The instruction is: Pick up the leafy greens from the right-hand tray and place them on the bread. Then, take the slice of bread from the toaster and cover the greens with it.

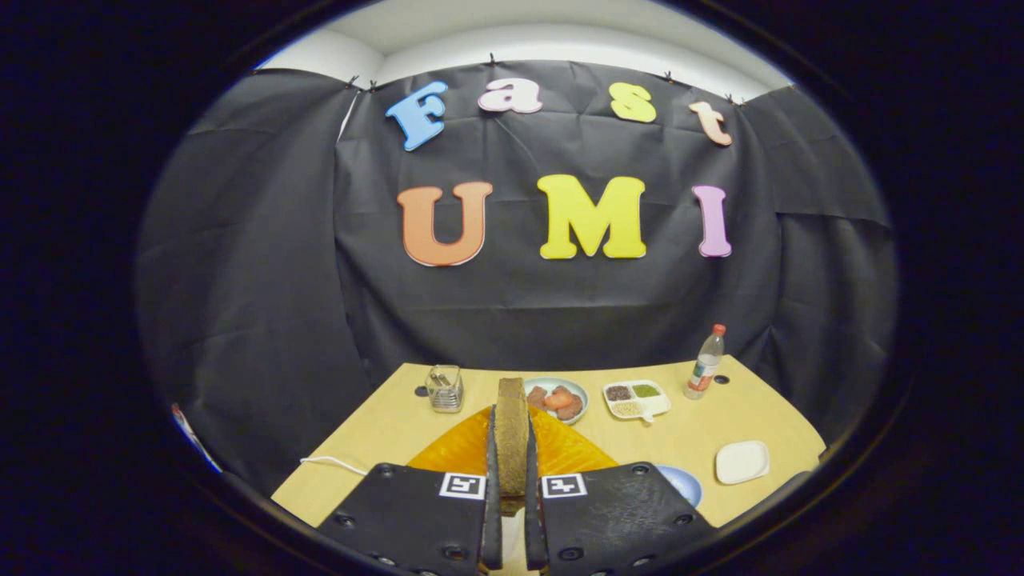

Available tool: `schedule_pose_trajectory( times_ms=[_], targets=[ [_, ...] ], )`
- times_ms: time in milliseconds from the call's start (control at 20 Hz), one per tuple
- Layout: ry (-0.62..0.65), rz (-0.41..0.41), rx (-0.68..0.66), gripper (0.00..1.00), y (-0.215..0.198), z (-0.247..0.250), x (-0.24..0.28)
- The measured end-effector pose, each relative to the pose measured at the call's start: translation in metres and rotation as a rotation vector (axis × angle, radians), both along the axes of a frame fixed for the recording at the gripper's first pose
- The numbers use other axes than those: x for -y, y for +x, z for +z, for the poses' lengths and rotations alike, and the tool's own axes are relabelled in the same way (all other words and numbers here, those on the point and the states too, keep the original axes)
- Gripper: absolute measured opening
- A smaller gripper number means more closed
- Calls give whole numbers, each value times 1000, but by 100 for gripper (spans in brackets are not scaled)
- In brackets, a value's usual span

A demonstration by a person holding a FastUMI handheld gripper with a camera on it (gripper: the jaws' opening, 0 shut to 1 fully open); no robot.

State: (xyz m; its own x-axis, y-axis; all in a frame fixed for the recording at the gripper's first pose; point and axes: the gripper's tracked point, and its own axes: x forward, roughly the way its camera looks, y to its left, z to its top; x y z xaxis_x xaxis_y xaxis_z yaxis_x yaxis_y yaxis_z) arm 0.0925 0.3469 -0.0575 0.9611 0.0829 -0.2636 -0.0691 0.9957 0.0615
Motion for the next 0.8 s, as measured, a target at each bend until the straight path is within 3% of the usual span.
schedule_pose_trajectory(
  times_ms=[250,500,800],
  targets=[
    [15,-50,-22,11,4,-26,49],
    [25,-85,-125,11,15,-85,85],
    [49,-86,-207,11,22,-142,116]
  ],
)
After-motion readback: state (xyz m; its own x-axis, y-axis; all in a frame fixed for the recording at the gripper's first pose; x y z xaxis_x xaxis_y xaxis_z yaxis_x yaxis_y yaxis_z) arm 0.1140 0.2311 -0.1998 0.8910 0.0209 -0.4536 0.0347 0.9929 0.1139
